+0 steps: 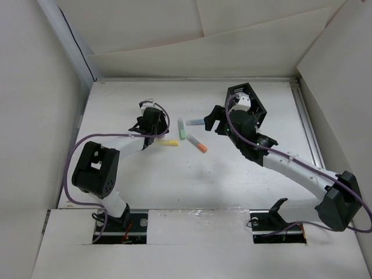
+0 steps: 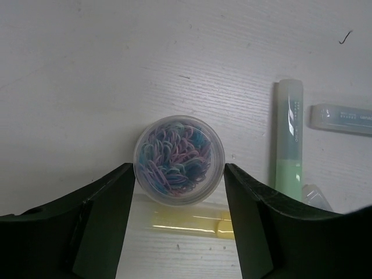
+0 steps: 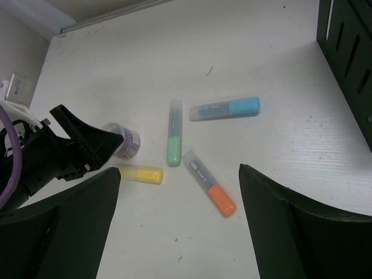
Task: Sort the stationery into containers
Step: Pick up the stationery from the center of the board.
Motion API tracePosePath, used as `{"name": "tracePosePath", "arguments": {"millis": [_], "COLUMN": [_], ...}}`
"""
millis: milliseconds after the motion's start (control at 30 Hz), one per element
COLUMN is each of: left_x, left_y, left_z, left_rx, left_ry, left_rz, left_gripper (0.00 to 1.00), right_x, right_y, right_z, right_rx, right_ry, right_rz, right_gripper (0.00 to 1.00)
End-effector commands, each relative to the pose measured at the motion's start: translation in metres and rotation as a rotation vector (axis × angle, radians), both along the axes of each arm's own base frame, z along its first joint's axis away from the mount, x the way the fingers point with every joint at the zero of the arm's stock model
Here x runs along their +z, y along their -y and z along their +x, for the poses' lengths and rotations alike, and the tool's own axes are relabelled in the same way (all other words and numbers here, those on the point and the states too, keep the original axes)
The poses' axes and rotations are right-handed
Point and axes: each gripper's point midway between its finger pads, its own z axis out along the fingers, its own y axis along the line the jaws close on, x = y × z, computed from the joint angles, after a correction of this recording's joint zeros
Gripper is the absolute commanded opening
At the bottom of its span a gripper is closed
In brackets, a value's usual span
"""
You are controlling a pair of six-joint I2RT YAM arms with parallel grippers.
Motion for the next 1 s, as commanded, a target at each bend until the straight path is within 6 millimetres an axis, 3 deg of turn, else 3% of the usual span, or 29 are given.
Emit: {"name": "tracePosePath", "arguments": {"millis": [0, 167, 267, 333, 433, 700, 833, 967], "left_x": [0.011, 0.002, 0.005, 0.018, 0.035, 0.104, 0.131, 0.162], "left_y": [-0.003, -0.004, -0.005, -0.002, 0.008, 0.026, 0.052, 0.092], "left_z": [0.011, 0.008, 0.009, 0.012, 0.015, 0.025, 0.025, 0.026], "left_rx": [0.025, 0.031, 0.05, 0.059, 0.051, 0.028, -0.058, -0.169], "left_ry": [0.029, 0.008, 0.019, 0.044, 0.075, 0.197, 0.228, 0.266], "left_rz": [0.037, 0.061, 0.087, 0.098, 0.1, -0.007, -0.076, -0.165], "left_gripper": [0.58, 0.57, 0.4, 0.31, 0.3, 0.29, 0.29, 0.29], "right_x": [0.017, 0.017, 0.017, 0.021, 0.026, 0.043, 0.06, 0.092], "right_y": [-0.013, -0.013, -0.011, -0.01, -0.009, 0.002, 0.02, 0.062], "right_z": [0.002, 0.002, 0.003, 0.002, 0.001, -0.004, -0.009, -0.01], "right_rx": [0.026, 0.026, 0.018, 0.017, 0.017, -0.008, -0.067, -0.192], "right_ry": [0.05, 0.05, 0.052, 0.06, 0.068, 0.108, 0.141, 0.176], "right_rz": [0.028, 0.028, 0.026, 0.033, 0.04, 0.056, 0.066, 0.108], "right_gripper": [0.89, 0.89, 0.89, 0.89, 0.89, 0.89, 0.9, 0.92]}}
